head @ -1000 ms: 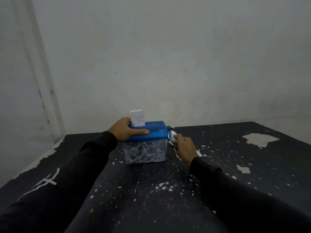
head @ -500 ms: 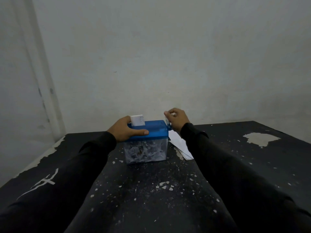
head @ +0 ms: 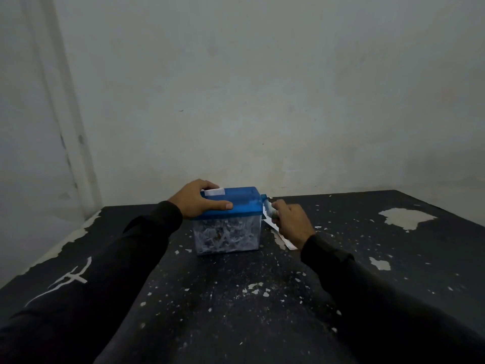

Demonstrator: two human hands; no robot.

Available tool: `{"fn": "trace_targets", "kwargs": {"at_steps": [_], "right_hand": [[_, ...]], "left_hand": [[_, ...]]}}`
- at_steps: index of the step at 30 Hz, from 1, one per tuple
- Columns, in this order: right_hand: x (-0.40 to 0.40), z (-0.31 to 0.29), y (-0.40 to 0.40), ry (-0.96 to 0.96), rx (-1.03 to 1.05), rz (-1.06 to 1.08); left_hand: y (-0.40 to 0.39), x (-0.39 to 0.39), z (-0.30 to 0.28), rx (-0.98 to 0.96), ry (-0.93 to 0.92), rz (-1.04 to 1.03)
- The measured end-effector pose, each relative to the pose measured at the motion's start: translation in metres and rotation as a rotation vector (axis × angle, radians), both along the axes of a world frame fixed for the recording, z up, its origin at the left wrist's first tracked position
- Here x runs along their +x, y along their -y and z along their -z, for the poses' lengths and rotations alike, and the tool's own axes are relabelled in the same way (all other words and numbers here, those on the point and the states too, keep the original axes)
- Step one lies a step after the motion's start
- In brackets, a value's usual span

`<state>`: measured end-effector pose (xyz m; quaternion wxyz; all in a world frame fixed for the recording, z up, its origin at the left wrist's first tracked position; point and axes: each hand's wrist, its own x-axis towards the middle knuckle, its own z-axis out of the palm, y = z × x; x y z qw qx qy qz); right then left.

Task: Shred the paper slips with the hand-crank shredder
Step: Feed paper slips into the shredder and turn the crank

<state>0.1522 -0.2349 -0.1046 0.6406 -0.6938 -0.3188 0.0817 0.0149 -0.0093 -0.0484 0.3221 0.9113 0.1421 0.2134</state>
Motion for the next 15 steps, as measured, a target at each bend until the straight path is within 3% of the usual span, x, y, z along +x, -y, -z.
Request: {"fn": "trace_targets", "kwargs": {"at_steps": [3, 7, 15], "right_hand": [[0.001, -0.021, 0.006, 0.033, 0.009, -0.123], [0.015, -0.040, -0.002, 0.114, 0.021, -0.136], [0.046, -0.066, -0.046, 0.137, 0.029, 0.018]], "left_hand": [[-0.001, 0.000, 0.000, 0.016, -0.004, -0.026], [-0.005, -0.001, 0.004, 0.016, 0.001, -0.040], [-0.005, -0.001, 0.007, 0.044, 0.000, -0.056]]}}
